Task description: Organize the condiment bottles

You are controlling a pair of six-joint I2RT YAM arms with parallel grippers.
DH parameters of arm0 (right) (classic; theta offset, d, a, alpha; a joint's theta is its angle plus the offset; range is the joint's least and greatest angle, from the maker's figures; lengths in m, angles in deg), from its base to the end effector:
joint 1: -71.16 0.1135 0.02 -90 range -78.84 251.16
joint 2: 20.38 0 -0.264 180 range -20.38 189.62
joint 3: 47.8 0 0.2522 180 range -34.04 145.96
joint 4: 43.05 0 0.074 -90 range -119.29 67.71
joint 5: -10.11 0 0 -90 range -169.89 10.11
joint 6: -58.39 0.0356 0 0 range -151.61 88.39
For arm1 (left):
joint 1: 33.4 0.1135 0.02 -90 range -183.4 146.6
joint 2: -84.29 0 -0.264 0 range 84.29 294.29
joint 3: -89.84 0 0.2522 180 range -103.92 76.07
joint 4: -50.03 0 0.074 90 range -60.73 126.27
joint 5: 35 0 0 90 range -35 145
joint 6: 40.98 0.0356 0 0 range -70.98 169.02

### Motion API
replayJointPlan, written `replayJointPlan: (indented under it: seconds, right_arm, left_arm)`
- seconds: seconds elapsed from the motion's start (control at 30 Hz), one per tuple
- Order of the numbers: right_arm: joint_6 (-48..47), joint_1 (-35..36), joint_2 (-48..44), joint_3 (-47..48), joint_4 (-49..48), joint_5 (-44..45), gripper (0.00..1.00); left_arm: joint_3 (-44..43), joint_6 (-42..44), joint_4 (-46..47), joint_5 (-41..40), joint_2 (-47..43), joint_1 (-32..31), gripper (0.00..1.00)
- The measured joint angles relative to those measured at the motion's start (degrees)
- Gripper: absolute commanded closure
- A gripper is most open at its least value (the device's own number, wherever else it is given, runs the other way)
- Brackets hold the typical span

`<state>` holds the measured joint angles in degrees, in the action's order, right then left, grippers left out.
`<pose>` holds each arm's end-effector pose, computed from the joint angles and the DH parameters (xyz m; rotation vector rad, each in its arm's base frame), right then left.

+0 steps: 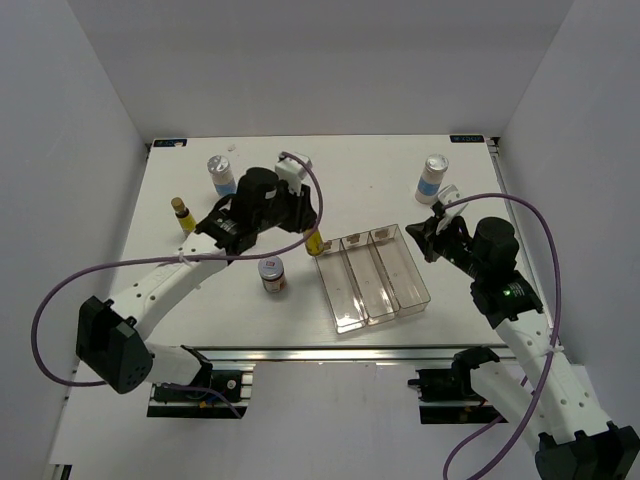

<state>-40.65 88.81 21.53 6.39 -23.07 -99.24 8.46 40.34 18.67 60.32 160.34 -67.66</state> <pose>0.1647 0.0648 0.3291 -0.6369 1.5908 0.3993 0.2509 -0.1749 0.3451 0.5166 2.0043 -0.5624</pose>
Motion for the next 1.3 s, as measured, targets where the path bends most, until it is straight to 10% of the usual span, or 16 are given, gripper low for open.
replayJointPlan:
  seconds: [0.83,1.07,1.3]
  right_arm:
    - [0.04,0.00,0.94,-0.04,-0.24,2.71,0.96]
    - [0.02,0.00,0.94,-0.04,-0.26,2.71,0.95]
    - [0.02,0.00,0.94,-0.04,-0.26,2.67,0.95]
  left_arm:
    - [3.96,1.79,4.39,-7.34,13.51,-12.55,1.00]
    - [4.11,3.80,7.23,-12.48,14.47,-15.69,0.39]
    - [4.70,3.93,7.52,-13.92,14.12,-17.38,0.15]
